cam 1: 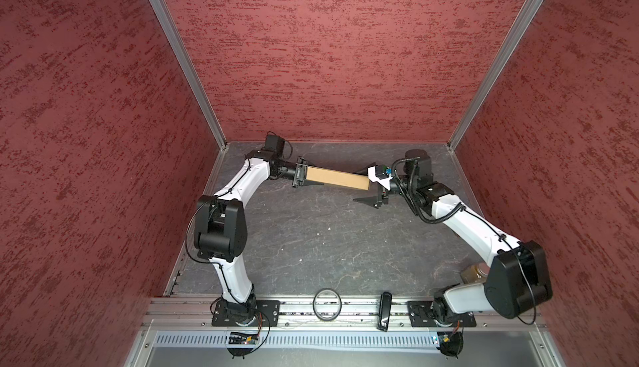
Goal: Fold the paper box
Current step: 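Reach the right gripper to the box's far end and grasp it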
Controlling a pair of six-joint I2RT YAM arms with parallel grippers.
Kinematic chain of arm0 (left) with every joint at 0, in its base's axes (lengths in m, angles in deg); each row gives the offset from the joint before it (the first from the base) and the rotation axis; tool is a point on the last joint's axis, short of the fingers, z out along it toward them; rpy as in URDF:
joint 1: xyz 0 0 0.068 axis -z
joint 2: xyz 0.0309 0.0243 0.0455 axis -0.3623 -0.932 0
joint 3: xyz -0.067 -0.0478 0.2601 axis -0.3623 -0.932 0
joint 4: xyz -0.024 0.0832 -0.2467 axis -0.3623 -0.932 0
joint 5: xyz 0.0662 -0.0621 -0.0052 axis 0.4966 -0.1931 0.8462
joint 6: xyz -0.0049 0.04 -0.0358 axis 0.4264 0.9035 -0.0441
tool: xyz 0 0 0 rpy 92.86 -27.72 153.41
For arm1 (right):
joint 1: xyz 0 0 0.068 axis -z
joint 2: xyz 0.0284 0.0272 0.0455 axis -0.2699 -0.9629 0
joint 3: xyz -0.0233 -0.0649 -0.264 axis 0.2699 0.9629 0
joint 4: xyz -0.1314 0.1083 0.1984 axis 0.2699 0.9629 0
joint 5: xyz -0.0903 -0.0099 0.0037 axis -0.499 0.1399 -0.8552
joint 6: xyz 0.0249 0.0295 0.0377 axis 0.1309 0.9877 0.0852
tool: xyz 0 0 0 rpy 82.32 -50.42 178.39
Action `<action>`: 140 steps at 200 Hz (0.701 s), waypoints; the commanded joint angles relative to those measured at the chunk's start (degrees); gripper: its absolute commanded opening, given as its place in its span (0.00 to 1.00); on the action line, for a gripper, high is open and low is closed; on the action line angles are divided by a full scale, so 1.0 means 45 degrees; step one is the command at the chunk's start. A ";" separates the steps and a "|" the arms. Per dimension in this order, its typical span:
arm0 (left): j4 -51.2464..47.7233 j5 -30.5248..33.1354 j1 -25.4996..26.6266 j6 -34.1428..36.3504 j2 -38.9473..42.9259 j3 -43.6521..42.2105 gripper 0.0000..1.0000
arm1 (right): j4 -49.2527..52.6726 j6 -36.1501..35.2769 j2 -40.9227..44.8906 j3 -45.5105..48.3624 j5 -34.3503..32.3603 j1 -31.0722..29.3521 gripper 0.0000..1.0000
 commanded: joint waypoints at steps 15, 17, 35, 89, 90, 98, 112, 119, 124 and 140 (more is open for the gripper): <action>0.1220 -0.0074 0.0090 -0.0783 -0.0052 -0.0124 0.00 | -0.0746 0.0183 -0.0041 0.0237 0.0143 -0.0404 0.86; 0.1284 -0.0069 0.0103 -0.0814 -0.0060 -0.0134 0.00 | -0.0808 0.0225 -0.0033 0.0284 0.0122 -0.0413 0.86; 0.1872 0.0026 0.0127 -0.1205 -0.0062 -0.0286 0.00 | -0.1483 0.0665 0.0112 0.0619 0.0029 -0.0511 0.86; 0.3896 0.0172 0.0419 -0.2596 -0.0121 -0.0762 0.00 | -0.3971 0.2465 0.0433 0.1556 -0.0866 -0.0841 0.85; 0.3932 0.0173 0.0429 -0.2609 -0.0121 -0.0766 0.00 | -0.4005 0.2488 0.0446 0.1566 -0.0880 -0.0843 0.85; 0.4186 0.0168 0.0473 -0.2781 -0.0138 -0.0797 0.00 | -0.4263 0.2614 0.0508 0.1681 -0.1095 -0.0899 0.85; 0.4417 0.0173 0.0512 -0.2973 -0.0195 -0.0783 0.00 | -0.4563 0.2752 0.0638 0.1875 -0.1526 -0.0977 0.84; 0.4455 0.0173 0.0536 -0.3012 -0.0211 -0.0766 0.00 | -0.4567 0.2755 0.0685 0.1931 -0.1680 -0.0996 0.84; 0.4483 0.0193 0.0544 -0.3045 -0.0208 -0.0753 0.00 | -0.4556 0.2761 0.0722 0.1955 -0.1769 -0.1031 0.83; 0.4615 0.0260 0.0557 -0.3153 -0.0258 -0.0729 0.00 | -0.4488 0.2718 0.0788 0.2012 -0.2063 -0.1077 0.82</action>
